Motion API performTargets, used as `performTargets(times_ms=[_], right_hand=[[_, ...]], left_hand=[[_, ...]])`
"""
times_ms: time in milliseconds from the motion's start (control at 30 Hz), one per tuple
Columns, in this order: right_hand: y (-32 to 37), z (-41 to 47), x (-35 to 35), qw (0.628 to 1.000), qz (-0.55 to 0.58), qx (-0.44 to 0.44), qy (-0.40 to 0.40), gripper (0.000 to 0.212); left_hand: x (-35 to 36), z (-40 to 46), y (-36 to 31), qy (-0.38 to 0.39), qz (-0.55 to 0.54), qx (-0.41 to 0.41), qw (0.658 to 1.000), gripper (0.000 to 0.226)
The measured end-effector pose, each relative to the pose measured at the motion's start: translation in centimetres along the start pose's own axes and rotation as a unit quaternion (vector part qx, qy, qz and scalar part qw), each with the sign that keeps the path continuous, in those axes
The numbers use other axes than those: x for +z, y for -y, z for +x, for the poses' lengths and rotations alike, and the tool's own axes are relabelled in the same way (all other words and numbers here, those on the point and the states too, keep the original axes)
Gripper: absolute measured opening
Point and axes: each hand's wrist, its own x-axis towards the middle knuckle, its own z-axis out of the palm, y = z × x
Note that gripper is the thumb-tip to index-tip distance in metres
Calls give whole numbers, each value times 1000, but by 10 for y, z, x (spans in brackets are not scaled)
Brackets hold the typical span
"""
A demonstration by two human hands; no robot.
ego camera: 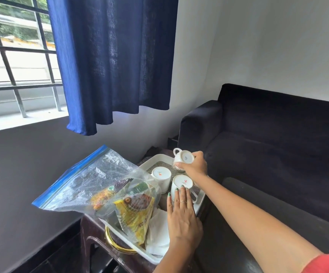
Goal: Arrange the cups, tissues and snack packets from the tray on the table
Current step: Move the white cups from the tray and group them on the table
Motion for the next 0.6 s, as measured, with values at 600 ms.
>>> performTargets(times_ms=[600], right_hand=[[-1,-93,-83,943,326,74,-10,54]], left_hand=[[-59,-25,-51,-100,-380,-126,911,42]])
